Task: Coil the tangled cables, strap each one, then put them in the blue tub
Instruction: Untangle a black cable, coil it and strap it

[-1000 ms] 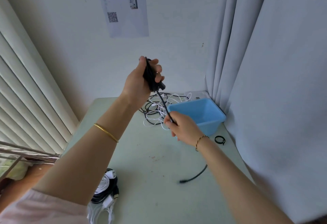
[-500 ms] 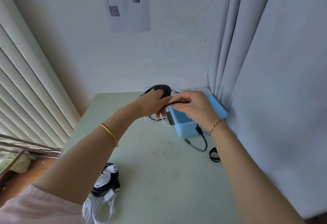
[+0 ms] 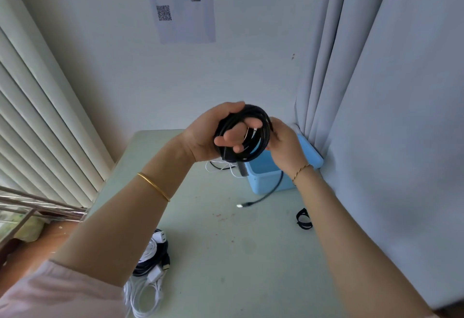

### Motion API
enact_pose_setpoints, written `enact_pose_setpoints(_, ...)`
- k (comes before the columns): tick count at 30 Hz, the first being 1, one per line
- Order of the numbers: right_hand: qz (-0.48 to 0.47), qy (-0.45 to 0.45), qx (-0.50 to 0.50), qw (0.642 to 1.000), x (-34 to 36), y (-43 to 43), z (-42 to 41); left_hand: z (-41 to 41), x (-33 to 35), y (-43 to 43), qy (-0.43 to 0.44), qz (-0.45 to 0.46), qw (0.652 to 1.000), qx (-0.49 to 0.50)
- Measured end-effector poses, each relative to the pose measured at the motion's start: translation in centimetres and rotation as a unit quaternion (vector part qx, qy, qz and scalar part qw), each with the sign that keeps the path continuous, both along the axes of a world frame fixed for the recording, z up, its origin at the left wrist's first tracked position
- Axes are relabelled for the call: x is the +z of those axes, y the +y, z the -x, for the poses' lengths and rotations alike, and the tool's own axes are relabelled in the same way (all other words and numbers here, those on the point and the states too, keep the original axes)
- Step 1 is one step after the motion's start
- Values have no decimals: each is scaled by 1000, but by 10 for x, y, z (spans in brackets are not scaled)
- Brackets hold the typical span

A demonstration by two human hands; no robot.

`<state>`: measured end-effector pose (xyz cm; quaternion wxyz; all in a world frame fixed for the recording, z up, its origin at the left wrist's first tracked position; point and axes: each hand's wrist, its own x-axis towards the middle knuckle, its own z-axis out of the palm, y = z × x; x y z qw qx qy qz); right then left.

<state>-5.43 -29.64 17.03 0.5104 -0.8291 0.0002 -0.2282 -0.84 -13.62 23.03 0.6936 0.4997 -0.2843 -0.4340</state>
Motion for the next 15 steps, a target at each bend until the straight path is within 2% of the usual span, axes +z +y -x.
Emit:
enact_pose_setpoints(2, -20, 44, 6, 999, -9, 6, 1, -1, 3, -2, 64, 53, 995, 45)
enact_pose_setpoints(6, -136, 84, 80, 984, -20, 26, 9, -5, -2, -4, 100, 110, 978, 147)
enact_pose_setpoints(8, -105, 116, 87, 984, -26, 31, 9, -11, -4, -3, 108, 143, 960, 216)
enact_pose_setpoints(10, -35, 155, 112, 981, -29, 33, 12, -19, -7, -1, 88, 149, 945, 276)
enact_pose_setpoints(13, 49, 184, 166, 968, -21, 37, 24, -26, -13, 1, 31, 90, 934, 345)
enact_pose_setpoints(15, 95, 168, 188, 963, -11, 42, 31, -27, -20, 3, -2, 39, 927, 374)
